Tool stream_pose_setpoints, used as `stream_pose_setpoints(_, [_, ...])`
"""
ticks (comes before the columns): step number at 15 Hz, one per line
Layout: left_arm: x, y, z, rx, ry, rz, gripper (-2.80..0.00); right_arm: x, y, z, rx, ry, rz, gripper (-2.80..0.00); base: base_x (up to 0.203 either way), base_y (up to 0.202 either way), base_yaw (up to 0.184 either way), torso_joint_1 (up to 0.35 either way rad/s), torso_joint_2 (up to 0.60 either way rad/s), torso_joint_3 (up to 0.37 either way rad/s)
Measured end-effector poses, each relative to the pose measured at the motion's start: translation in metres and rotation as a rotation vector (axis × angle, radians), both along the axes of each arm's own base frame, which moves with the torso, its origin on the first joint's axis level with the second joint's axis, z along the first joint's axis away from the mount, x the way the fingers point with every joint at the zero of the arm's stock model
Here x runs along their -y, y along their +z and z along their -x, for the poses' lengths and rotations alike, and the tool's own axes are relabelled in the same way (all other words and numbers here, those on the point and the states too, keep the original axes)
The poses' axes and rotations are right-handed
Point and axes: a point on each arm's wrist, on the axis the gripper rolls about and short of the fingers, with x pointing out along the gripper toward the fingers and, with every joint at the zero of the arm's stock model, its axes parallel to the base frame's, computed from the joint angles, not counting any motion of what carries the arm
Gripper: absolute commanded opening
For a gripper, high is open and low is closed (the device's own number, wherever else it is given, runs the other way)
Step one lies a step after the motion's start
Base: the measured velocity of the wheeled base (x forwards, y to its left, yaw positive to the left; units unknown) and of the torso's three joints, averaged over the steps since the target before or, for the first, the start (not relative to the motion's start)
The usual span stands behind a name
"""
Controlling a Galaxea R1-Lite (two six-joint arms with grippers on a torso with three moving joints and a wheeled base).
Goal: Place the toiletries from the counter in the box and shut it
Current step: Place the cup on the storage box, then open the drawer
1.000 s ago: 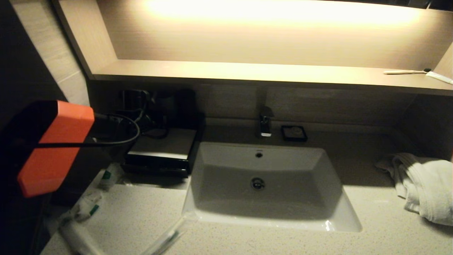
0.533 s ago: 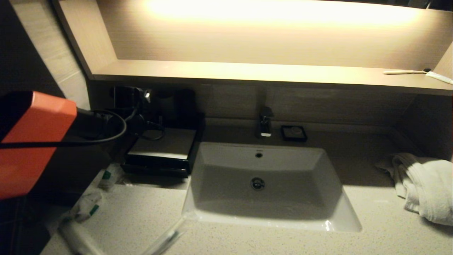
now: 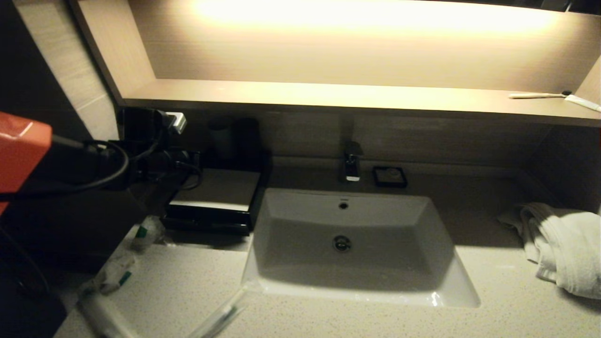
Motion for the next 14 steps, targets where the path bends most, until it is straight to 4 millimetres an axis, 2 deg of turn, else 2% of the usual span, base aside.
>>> stream_pose_setpoints(5, [-0.006, 0.001, 0.032, -0.041, 0.004, -0.005, -2.8, 0.0, 0.0, 0.0, 0.0, 0.0, 0.0, -2.8, 0.0, 0.0, 0.0, 0.0, 0.0, 0.0])
stream_pose_setpoints(9, [-0.007, -0.014, 0.066, -0.108, -0.047, 0.014, -2.8, 0.0, 0.0, 0.0, 0.0, 0.0, 0.0, -2.8, 0.0, 0.0, 0.0, 0.0, 0.0, 0.0])
stream_pose_setpoints(14, [-0.007, -0.039, 0.095, -0.084, -0.093, 0.036, -2.8, 0.0, 0.0, 0.0, 0.0, 0.0, 0.0, -2.8, 0.0, 0.0, 0.0, 0.0, 0.0, 0.0])
